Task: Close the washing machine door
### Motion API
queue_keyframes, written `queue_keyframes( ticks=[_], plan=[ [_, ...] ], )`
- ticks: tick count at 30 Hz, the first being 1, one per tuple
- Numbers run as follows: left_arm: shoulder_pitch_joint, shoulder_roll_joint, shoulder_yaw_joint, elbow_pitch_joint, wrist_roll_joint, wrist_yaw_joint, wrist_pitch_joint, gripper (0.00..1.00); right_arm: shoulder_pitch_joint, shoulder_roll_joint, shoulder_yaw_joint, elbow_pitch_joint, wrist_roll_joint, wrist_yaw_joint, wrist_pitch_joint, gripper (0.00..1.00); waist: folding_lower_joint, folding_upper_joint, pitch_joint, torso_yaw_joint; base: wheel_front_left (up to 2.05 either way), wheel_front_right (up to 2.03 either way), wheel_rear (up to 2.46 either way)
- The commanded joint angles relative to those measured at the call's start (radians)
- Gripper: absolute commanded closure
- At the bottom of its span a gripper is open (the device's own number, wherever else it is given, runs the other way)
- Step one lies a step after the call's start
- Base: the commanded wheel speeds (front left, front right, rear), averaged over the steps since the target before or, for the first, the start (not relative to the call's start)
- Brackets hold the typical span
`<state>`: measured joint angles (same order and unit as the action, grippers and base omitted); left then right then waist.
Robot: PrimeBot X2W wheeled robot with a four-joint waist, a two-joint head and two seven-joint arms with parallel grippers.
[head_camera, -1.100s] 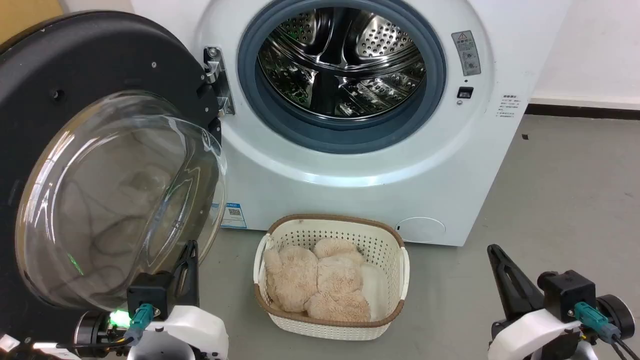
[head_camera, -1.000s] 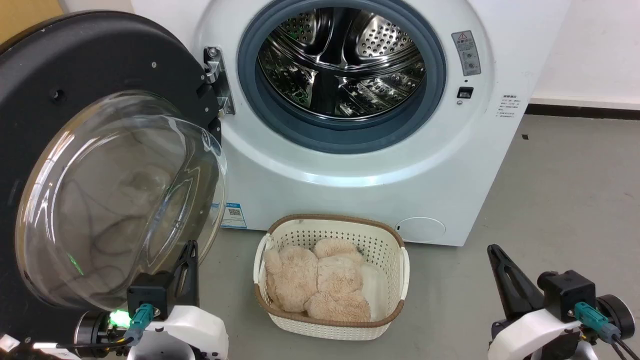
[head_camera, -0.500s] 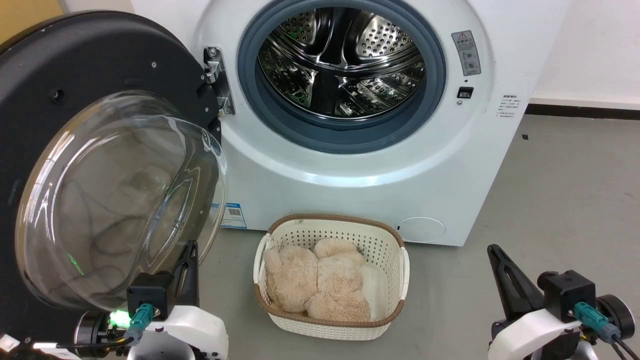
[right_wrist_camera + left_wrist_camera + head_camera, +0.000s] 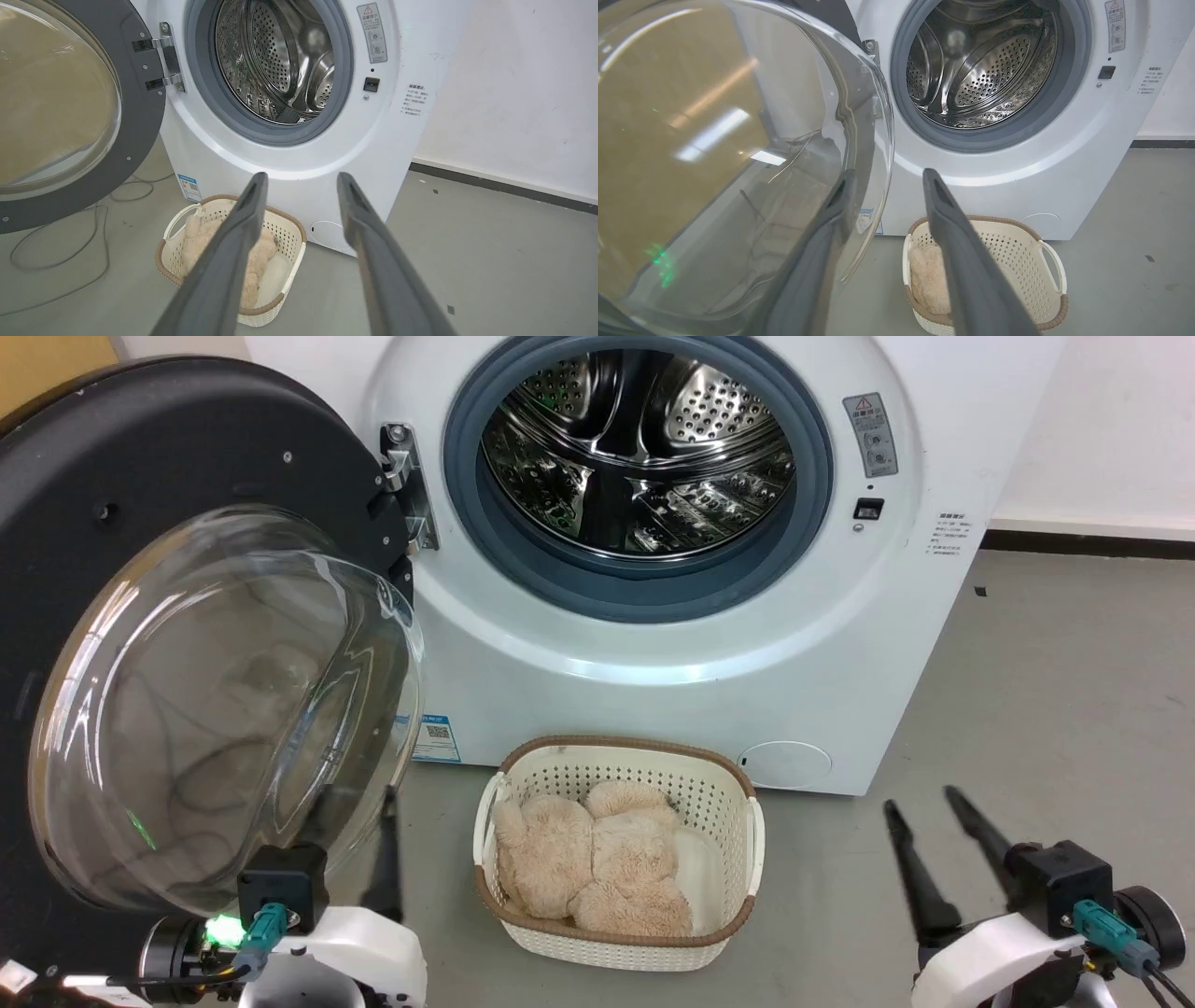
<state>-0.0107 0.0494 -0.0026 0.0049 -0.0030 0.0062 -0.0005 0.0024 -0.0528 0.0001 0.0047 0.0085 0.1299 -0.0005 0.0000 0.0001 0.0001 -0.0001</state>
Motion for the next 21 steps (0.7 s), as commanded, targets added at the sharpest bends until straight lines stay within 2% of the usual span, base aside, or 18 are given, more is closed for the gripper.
queue_keyframes(
  ticks=[1,14,16,21],
  plan=[
    [0.000,0.000,-0.001,0.000,-0.001,0.005,-0.005,0.00,-0.001,0.000,-0.005,0.001,0.003,0.000,-0.005,0.00,0.0000,-0.0001,0.000,0.000,0.00,0.00,0.00],
    [-0.009,0.002,-0.021,-0.009,0.001,0.044,-0.034,0.00,-0.004,0.000,-0.037,0.004,0.034,0.000,-0.034,0.00,0.0000,-0.0001,0.005,0.006,0.00,0.00,0.00],
    [-0.012,0.005,-0.024,-0.016,0.004,0.051,-0.038,1.00,-0.005,0.000,-0.041,0.005,0.037,0.000,-0.038,0.00,0.0000,-0.0001,0.006,0.008,0.00,0.00,0.00],
    [-0.022,0.013,-0.037,-0.037,0.011,0.067,-0.049,1.00,-0.008,0.000,-0.054,0.007,0.049,0.000,-0.049,0.00,0.0000,-0.0001,0.010,0.018,0.00,0.00,0.00]
  ],
)
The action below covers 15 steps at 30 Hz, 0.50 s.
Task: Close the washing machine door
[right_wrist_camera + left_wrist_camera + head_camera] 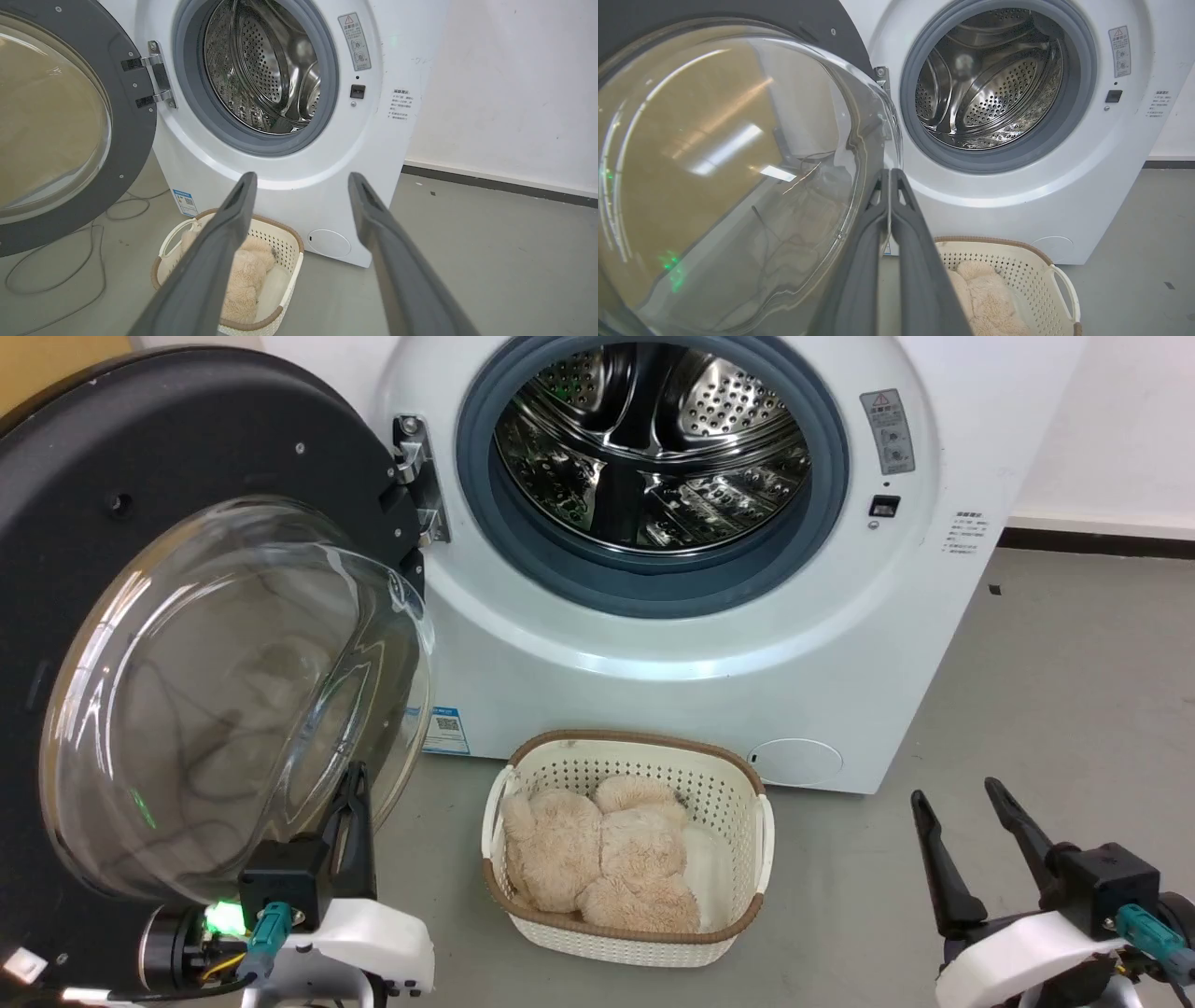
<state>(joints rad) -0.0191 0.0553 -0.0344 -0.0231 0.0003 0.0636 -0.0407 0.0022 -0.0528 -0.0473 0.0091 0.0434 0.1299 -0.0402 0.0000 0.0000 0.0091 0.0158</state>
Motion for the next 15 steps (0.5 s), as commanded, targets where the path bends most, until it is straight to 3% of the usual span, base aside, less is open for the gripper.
queue_keyframes(
  ticks=[1,15],
  plan=[
    [-0.016,0.009,-0.008,-0.014,0.008,0.013,-0.011,1.00,-0.008,0.001,-0.009,0.003,0.016,0.000,-0.011,0.00,0.0000,0.0000,0.002,0.005,0.00,0.00,0.00],
    [-0.076,0.041,0.017,-0.139,-0.024,0.051,-0.044,1.00,-0.018,0.001,-0.052,0.014,0.054,0.000,-0.045,0.00,0.0000,0.0000,0.020,0.067,0.00,0.00,0.00]
  ],
)
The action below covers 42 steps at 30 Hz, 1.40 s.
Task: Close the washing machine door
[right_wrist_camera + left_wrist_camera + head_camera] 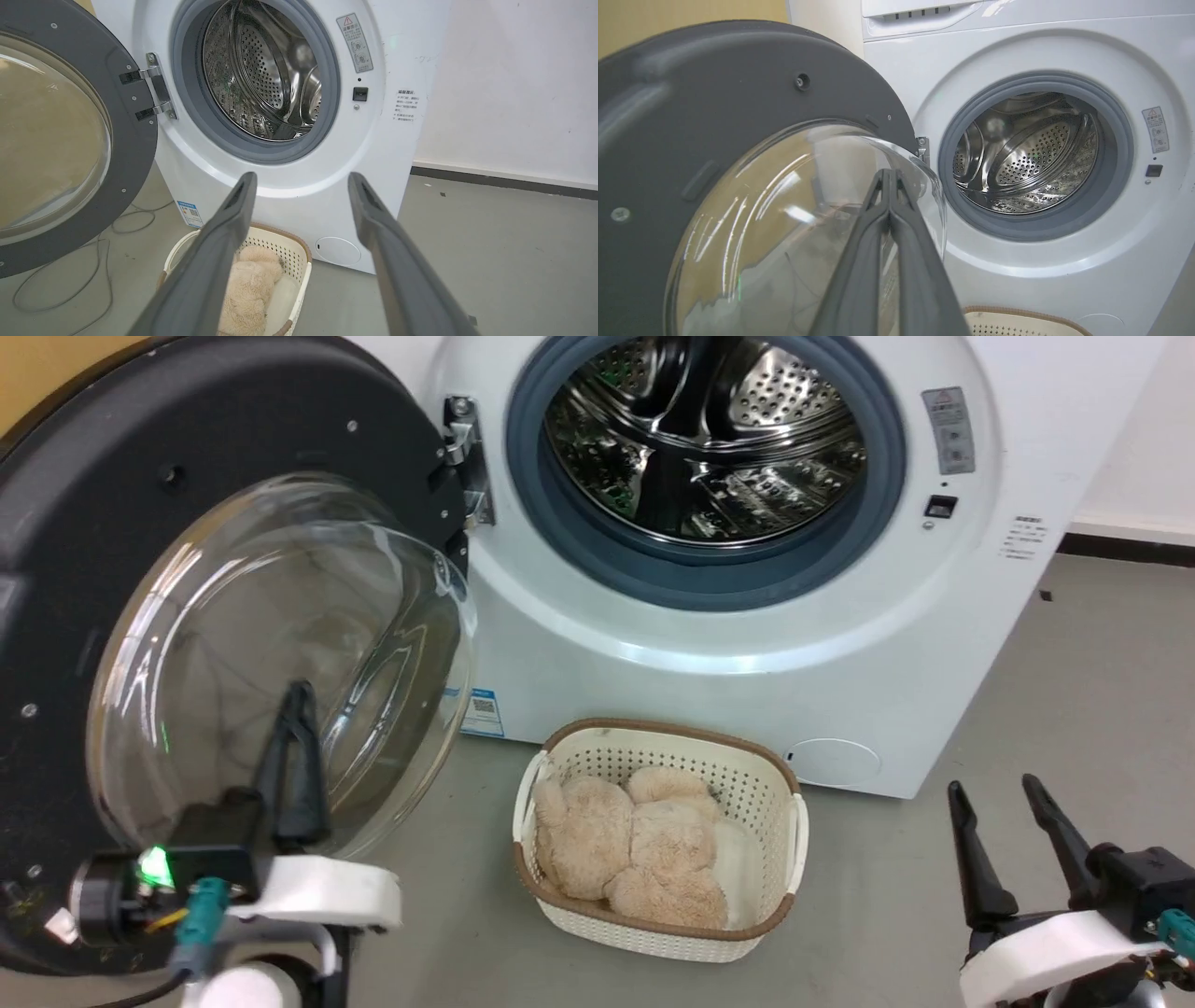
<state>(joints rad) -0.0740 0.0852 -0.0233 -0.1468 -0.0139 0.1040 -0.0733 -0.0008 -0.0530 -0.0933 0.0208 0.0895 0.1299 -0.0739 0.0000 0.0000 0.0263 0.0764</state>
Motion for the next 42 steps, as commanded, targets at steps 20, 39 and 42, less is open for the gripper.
queue_keyframes(
  ticks=[20,39,42],
  plan=[
    [-0.146,0.049,0.253,-0.109,-0.129,-0.037,-0.051,1.00,-0.034,0.001,-0.060,0.025,0.045,0.000,-0.051,0.00,0.0000,0.0000,0.043,0.102,0.00,0.00,0.00],
    [-0.329,0.168,0.437,0.161,-0.329,-0.112,-0.022,1.00,-0.064,0.002,-0.105,0.050,0.076,0.000,-0.090,0.00,0.0000,0.0000,0.083,0.196,0.00,0.00,0.00],
    [-0.367,0.191,0.456,0.237,-0.392,-0.127,0.025,1.00,-0.065,0.002,-0.110,0.052,0.083,0.001,-0.097,0.00,0.0000,0.0000,0.089,0.203,0.00,0.00,0.00]
  ],
)
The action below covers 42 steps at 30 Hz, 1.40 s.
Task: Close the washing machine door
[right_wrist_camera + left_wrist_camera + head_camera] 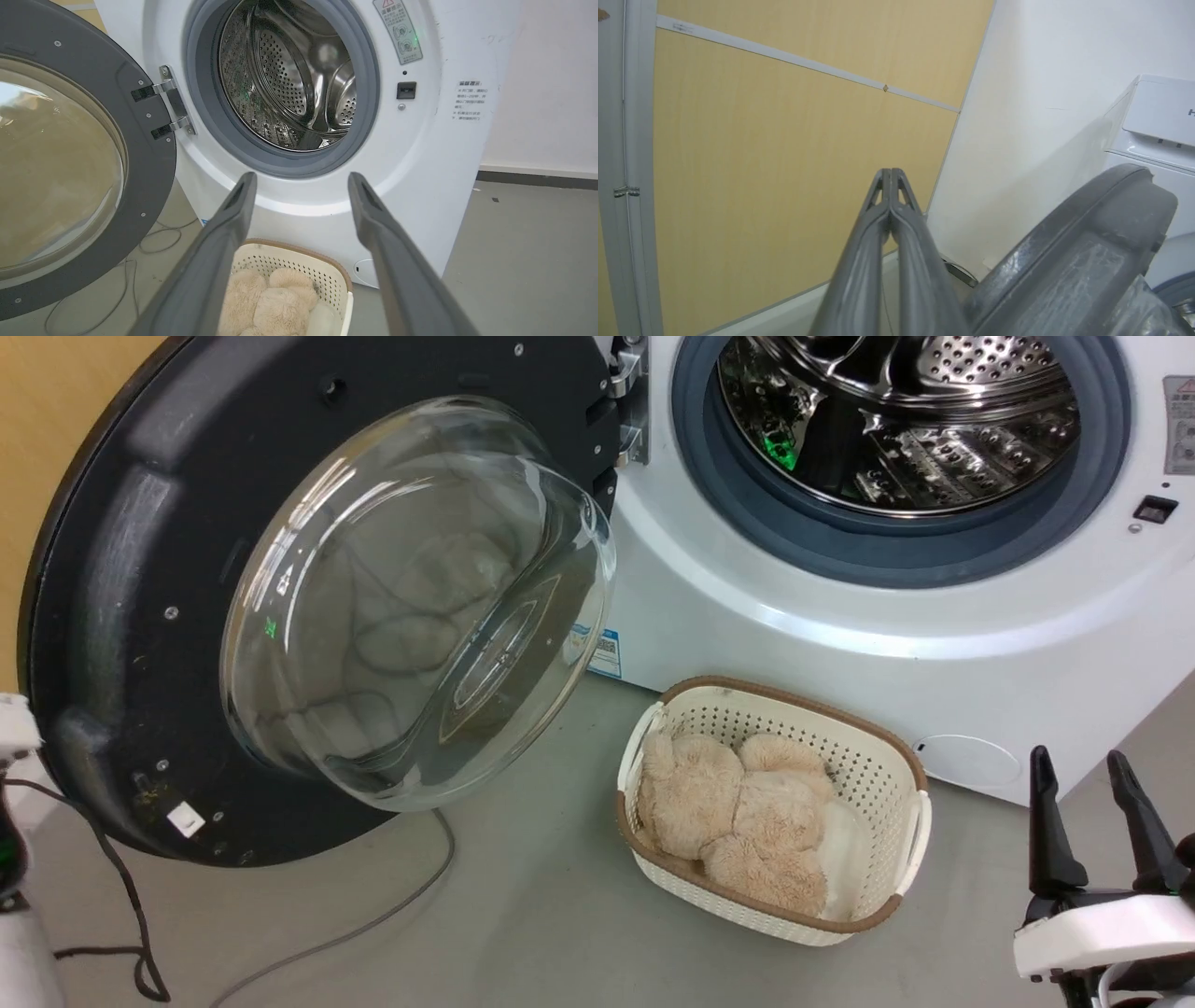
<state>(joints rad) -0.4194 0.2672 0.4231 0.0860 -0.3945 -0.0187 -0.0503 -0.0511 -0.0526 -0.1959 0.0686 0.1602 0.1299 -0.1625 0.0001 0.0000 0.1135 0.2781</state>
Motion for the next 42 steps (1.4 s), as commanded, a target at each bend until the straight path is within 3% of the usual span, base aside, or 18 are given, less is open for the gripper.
queue_keyframes(
  ticks=[1,5,11,20,30,42],
  plan=[
    [-0.033,0.019,0.014,0.029,-0.028,-0.010,0.018,1.00,-0.014,0.002,-0.010,0.005,0.014,0.001,-0.010,0.00,-0.0001,0.0000,0.004,0.004,0.00,0.00,0.00],
    [-0.081,0.049,0.036,0.125,-0.107,-0.028,0.085,1.00,-0.017,0.002,-0.022,0.010,0.018,0.001,-0.018,0.00,-0.0001,0.0000,0.012,0.013,0.00,0.00,0.00],
    [-0.148,0.085,0.041,0.250,-0.263,-0.059,0.275,1.00,-0.023,0.002,-0.040,0.018,0.025,0.001,-0.031,0.00,-0.0001,0.0000,0.021,0.028,0.00,0.00,0.00],
    [-0.150,0.133,0.015,0.321,-0.420,-0.085,0.492,1.00,-0.028,0.002,-0.059,0.028,0.043,0.001,-0.050,0.00,-0.0001,0.0000,0.034,0.049,0.00,0.00,0.00],
    [-0.038,0.160,-0.094,0.227,-0.633,-0.097,0.671,1.00,-0.036,0.002,-0.088,0.037,0.059,0.001,-0.071,0.00,-0.0001,0.0000,0.058,0.084,0.00,0.00,0.00],
    [0.088,0.236,-0.232,0.041,-0.853,-0.110,0.785,1.00,-0.048,0.002,-0.116,0.057,0.082,0.001,-0.096,0.00,-0.0001,0.0000,0.063,0.134,0.00,0.00,0.00]
  ],
)
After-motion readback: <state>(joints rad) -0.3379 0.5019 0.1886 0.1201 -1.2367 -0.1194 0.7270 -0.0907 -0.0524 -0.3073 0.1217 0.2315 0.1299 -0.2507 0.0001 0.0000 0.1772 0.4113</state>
